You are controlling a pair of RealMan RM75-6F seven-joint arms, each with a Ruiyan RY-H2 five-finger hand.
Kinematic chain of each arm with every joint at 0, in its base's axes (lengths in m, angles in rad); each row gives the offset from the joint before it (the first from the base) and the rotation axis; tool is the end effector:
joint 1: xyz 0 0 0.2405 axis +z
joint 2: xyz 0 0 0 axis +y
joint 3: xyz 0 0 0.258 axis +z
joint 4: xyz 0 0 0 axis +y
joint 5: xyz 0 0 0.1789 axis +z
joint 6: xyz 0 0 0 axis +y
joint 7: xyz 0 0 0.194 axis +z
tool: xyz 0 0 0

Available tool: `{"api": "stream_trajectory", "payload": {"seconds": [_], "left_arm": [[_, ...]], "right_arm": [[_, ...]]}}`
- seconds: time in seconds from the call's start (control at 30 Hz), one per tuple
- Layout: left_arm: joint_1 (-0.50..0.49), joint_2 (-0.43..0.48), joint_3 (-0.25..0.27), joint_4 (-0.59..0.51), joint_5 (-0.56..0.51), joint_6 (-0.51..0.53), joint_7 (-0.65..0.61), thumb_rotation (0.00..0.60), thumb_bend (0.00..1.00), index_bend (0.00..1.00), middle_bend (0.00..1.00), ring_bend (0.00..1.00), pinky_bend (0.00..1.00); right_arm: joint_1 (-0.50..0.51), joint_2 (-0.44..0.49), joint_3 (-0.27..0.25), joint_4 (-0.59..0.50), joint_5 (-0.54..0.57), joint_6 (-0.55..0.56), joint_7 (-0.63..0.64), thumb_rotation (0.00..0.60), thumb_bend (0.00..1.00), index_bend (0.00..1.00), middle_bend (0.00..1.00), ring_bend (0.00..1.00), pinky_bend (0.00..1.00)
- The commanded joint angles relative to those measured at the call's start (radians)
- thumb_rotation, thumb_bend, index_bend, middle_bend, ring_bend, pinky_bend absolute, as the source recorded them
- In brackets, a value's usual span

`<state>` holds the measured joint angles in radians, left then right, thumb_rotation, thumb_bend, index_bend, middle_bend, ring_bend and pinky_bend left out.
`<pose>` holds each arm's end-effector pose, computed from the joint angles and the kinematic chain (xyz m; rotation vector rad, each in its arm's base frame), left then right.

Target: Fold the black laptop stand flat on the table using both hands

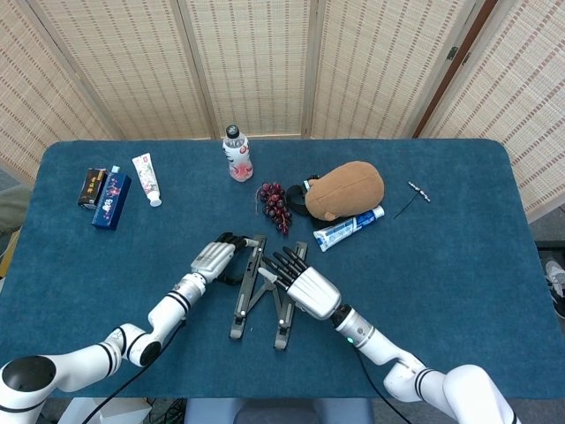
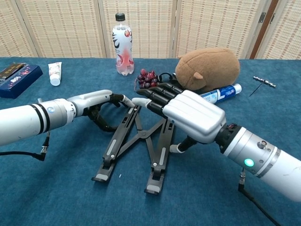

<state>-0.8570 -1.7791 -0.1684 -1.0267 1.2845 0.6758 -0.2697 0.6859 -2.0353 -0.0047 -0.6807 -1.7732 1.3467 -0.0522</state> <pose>-0.1405 0.4054 -0.0906 -1.9317 -1.3683 -0.9659 -0.1055 -0.3247 -0.0938 2.0478 -0.3147 1.2369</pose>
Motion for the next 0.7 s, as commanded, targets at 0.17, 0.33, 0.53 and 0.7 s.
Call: {"api": "stream_trajectory", "payload": {"seconds": [0.17,0.33,0.53,0.7], "left_arm": [[-0.002,0.009,0.007,-0.029,0.004,-0.003,0.011,0.600,0.22,0.19,0.16,0.15,0.00],[-0.003,0.015,0.011,-0.048,0.008,-0.004,0.014,0.600,0.22,0.19,0.16,0.15,0.00],[-0.001,0.025,0.014,-0.066,0.011,-0.005,0.008,0.600,0.22,0.19,0.16,0.15,0.00],[0.008,0.035,0.011,-0.059,0.001,0.015,0.027,0.600,0.22,0.19,0.16,0.15,0.00]], "right_arm": [[0.019,-0.032,0.011,0.029,0.007,0.006,0.008,0.600,0.00,0.00,0.00,0.00,0.00],[0.031,-0.048,0.015,0.047,0.015,0.001,0.011,0.600,0.00,0.00,0.00,0.00,0.00],[0.031,-0.044,0.009,0.048,0.022,-0.006,0.019,0.600,0.00,0.00,0.00,0.00,0.00],[0.033,0.026,-0.012,-0.042,0.015,-0.015,0.060,0.600,0.00,0.00,0.00,0.00,0.00]]}}
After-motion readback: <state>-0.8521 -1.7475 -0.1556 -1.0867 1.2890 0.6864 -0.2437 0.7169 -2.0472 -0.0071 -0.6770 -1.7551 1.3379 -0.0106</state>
